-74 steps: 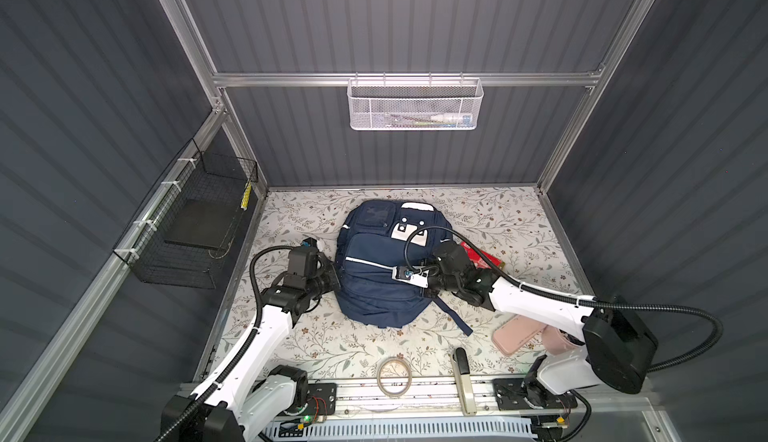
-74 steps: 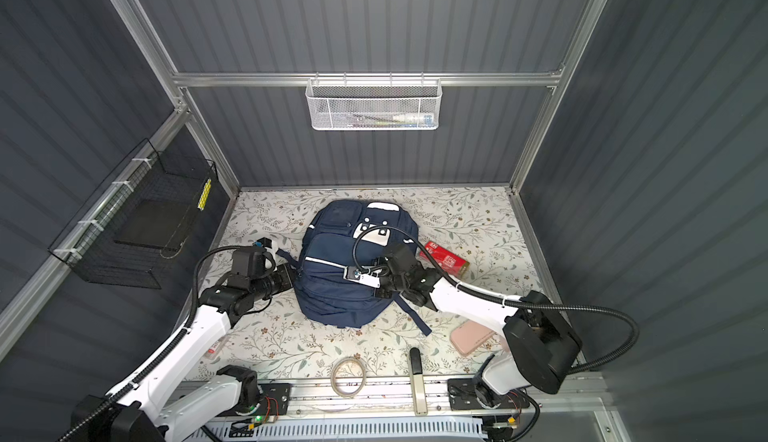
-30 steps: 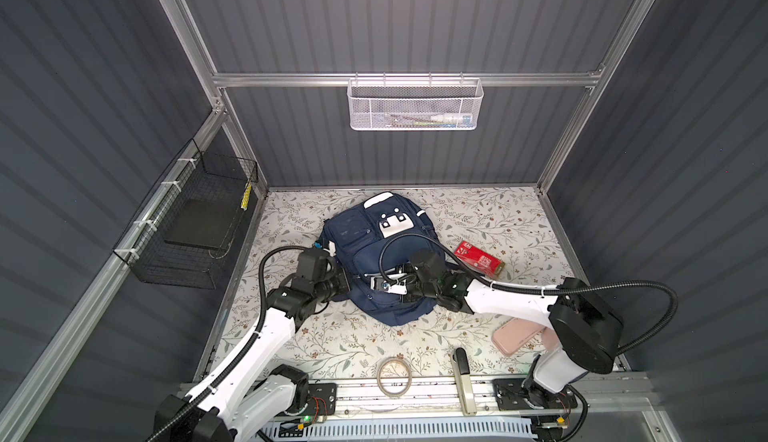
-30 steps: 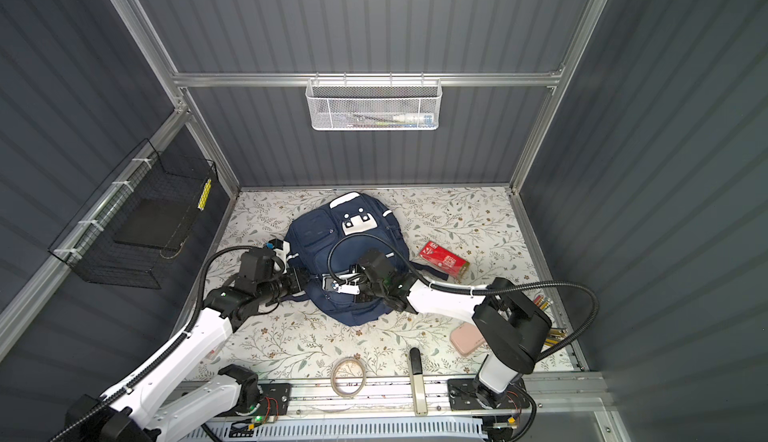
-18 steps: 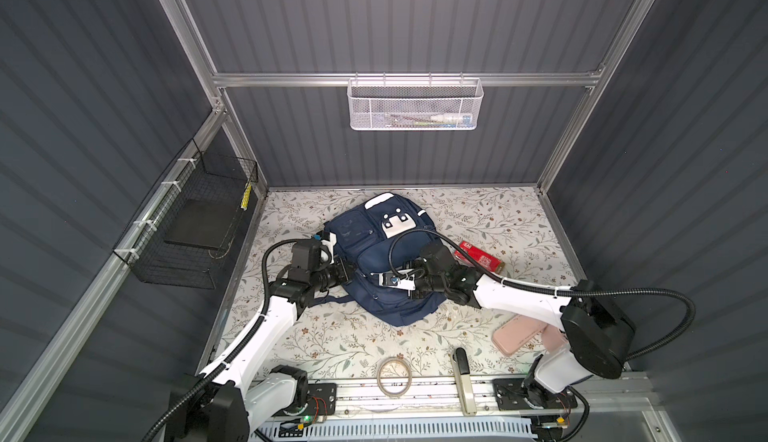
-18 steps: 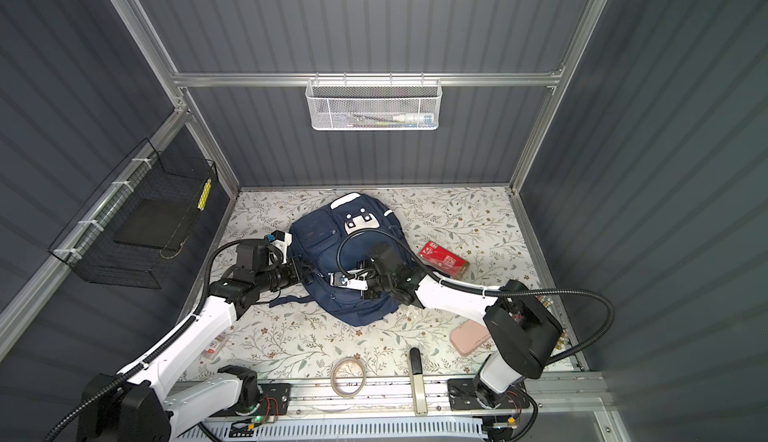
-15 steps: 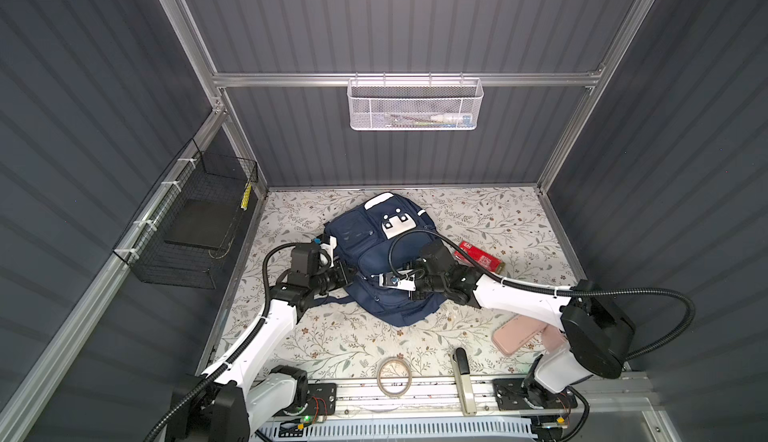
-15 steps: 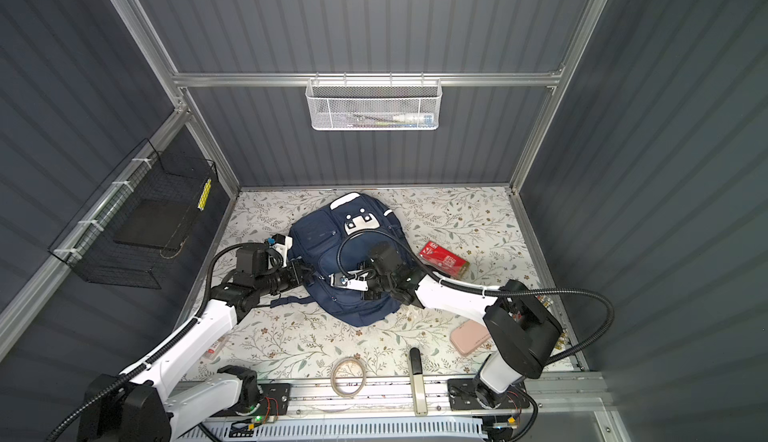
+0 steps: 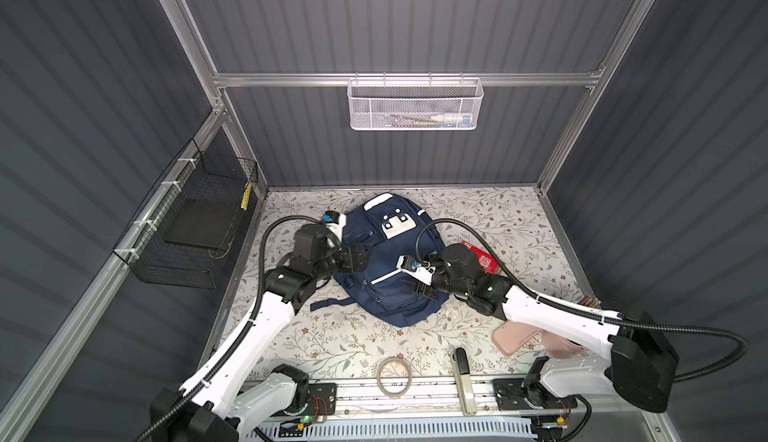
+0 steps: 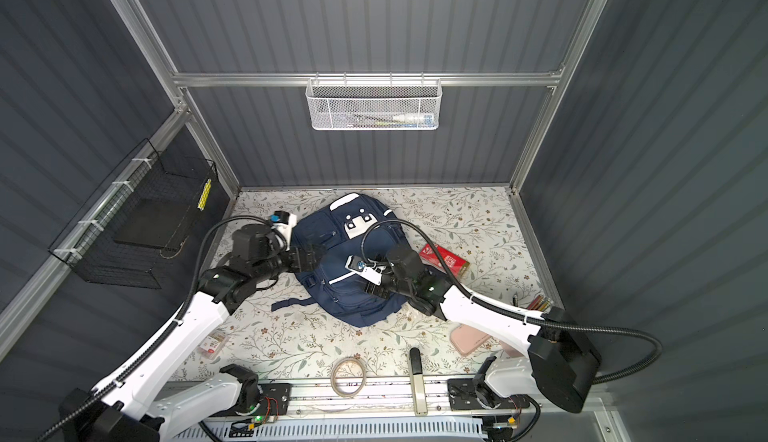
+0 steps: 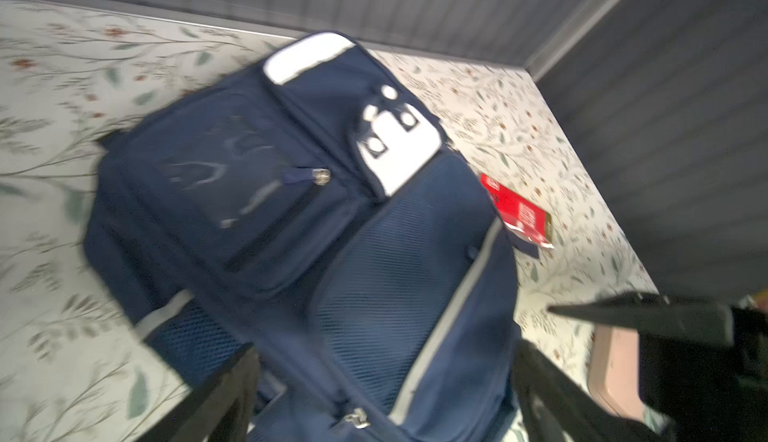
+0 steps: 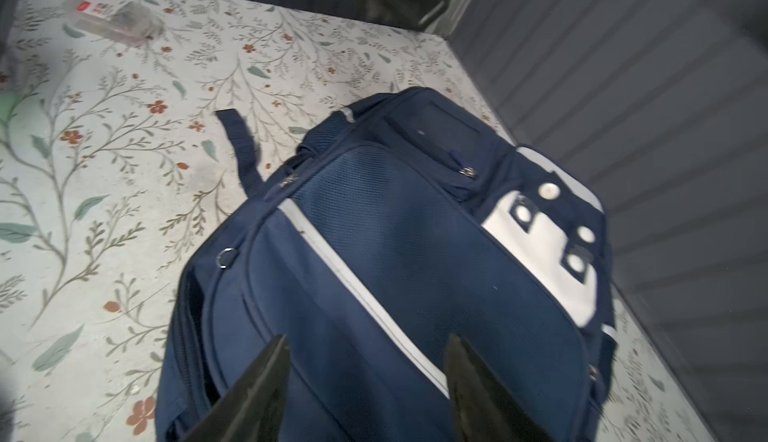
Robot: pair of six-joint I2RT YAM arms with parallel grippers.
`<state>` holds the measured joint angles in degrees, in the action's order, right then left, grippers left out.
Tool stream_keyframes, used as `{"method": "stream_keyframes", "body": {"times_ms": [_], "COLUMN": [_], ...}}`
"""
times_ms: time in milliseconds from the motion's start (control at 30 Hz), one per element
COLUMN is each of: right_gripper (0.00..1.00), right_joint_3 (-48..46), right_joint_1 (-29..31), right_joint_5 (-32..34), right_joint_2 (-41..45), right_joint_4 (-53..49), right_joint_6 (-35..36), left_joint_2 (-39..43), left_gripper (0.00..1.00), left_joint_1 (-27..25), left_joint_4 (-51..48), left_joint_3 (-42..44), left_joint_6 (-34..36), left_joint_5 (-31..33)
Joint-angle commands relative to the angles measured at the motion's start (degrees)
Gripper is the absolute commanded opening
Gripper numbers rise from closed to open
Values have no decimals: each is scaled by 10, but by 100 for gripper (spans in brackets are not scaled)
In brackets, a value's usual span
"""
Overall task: Pack the student bag
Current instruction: 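Lower both grippers onto the red packet and close them on its edges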
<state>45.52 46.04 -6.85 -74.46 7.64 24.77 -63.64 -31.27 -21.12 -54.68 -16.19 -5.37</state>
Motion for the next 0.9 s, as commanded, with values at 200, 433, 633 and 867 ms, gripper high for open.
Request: {"method": "stream_keyframes", "body": {"times_ms": [200, 433, 633, 867], "right_gripper": [74, 80, 81, 79], "right_joint_3": [34, 114, 177, 211], "right_joint_1": [-175, -376, -432, -491], "right_joint_5": [79, 9, -12, -95], "right_joint_2": [50, -54, -154, -240], "right_joint_4": [-150, -296, -339, -354], "right_joint_6": [-344, -402, -402, -428], "left_joint_2": [-178, -230, -403, -569], "left_gripper": [96, 93, 88, 71], "left_joint_1": [-192, -202, -212, -216], "left_joint_4": [-98, -14, 109, 108], "left_joint_3": [-101, -165, -275, -422], "left_joint_6": [161, 50, -124, -143], "left_joint_5": [221, 108, -64, -62]}}
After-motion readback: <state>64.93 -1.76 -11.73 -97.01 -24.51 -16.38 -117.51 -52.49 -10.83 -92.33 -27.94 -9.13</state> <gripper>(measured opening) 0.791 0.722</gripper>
